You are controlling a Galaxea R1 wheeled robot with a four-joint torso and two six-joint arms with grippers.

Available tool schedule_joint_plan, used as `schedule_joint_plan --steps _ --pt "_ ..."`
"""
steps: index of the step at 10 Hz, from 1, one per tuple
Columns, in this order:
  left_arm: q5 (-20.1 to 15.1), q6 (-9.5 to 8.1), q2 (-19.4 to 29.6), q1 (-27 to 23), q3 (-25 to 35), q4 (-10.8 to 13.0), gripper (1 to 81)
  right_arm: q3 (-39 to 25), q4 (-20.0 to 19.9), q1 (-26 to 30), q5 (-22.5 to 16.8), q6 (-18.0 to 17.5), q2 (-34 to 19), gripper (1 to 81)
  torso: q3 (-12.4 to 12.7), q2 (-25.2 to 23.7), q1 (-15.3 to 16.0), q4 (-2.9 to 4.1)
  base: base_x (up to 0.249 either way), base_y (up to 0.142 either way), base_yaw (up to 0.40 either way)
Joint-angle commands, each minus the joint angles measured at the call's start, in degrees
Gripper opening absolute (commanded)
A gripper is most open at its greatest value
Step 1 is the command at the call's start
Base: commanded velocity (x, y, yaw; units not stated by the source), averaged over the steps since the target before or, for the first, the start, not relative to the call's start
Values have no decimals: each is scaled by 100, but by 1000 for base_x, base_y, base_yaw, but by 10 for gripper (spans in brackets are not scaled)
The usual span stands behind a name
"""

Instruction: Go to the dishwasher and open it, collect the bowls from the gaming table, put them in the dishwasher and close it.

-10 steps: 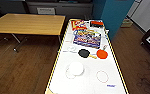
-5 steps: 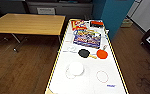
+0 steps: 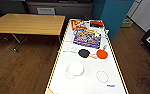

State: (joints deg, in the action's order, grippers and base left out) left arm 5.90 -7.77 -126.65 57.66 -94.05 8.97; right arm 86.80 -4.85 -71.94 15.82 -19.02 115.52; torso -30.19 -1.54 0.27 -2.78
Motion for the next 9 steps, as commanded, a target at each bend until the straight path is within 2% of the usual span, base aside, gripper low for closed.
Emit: schedule_joint_plan --steps 1,2,4,6,7,9 --pt "-256 12 183 31 159 272 811 -32 142 183 -387 21 -325 10 0 0 0 0 0 0 0" --pt "-238 -23 253 -4 264 263 811 -6 160 175 -387 21 -281 10 0 0 0 0 0 0 0" --pt "-256 -67 428 -425 587 184 811 -15 222 157 -387 21 -273 10 0 0 0 0 0 0 0" --pt "-309 -296 772 -900 1222 184 811 29 239 148 -387 21 -246 10 0 0 0 0 0 0 0" --pt "-326 -296 911 -1094 1415 149 811 29 265 148 -378 21 -237 10 0 0 0 0 0 0 0" --pt "-335 -322 1035 -1209 1425 87 811 46 274 131 -378 21 -219 10 0 0 0 0 0 0 0"
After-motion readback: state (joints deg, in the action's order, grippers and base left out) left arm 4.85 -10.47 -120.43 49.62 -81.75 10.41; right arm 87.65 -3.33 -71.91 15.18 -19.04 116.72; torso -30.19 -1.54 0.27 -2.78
